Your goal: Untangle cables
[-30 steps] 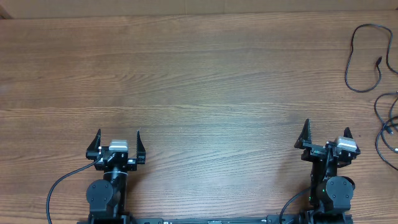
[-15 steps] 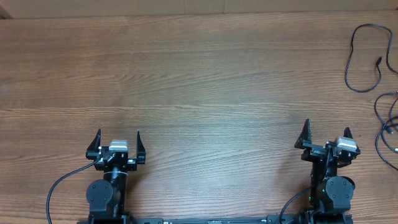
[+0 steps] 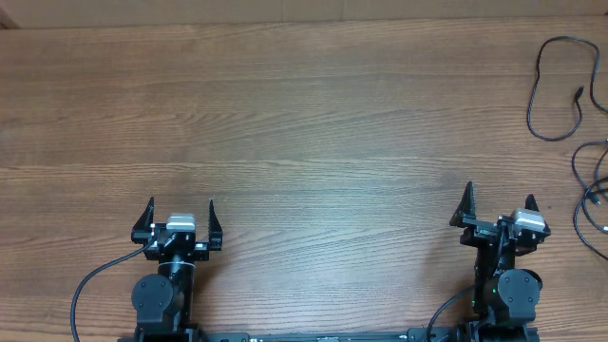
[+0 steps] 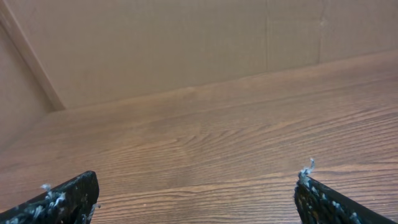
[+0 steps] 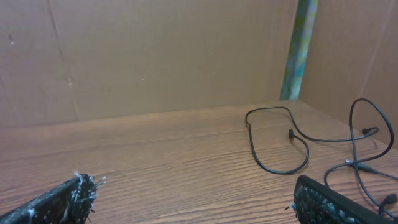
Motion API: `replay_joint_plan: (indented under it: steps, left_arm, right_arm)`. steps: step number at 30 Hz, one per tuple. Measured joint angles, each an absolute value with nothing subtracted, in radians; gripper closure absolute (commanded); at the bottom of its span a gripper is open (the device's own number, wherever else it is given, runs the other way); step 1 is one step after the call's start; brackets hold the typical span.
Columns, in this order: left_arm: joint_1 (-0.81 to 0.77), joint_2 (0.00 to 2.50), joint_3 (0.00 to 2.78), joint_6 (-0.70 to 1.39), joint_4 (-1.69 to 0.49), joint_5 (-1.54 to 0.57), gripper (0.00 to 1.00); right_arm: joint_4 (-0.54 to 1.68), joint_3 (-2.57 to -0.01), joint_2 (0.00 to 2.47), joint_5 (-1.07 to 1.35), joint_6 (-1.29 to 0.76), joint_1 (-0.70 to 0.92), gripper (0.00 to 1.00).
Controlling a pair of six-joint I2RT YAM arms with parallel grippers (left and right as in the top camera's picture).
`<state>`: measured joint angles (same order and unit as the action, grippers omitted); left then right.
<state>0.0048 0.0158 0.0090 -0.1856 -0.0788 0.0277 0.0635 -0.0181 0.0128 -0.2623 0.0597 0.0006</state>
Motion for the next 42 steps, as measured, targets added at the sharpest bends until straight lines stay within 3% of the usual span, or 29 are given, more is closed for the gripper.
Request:
replay_joint_plan:
  steps: [42]
  left_arm:
    - [0.005,0.016,0.009,-0.186,-0.078,0.028,0.0]
  right_arm:
    - [0.079,-0.018,0.013,-0.081,0.004,0.08,0.0]
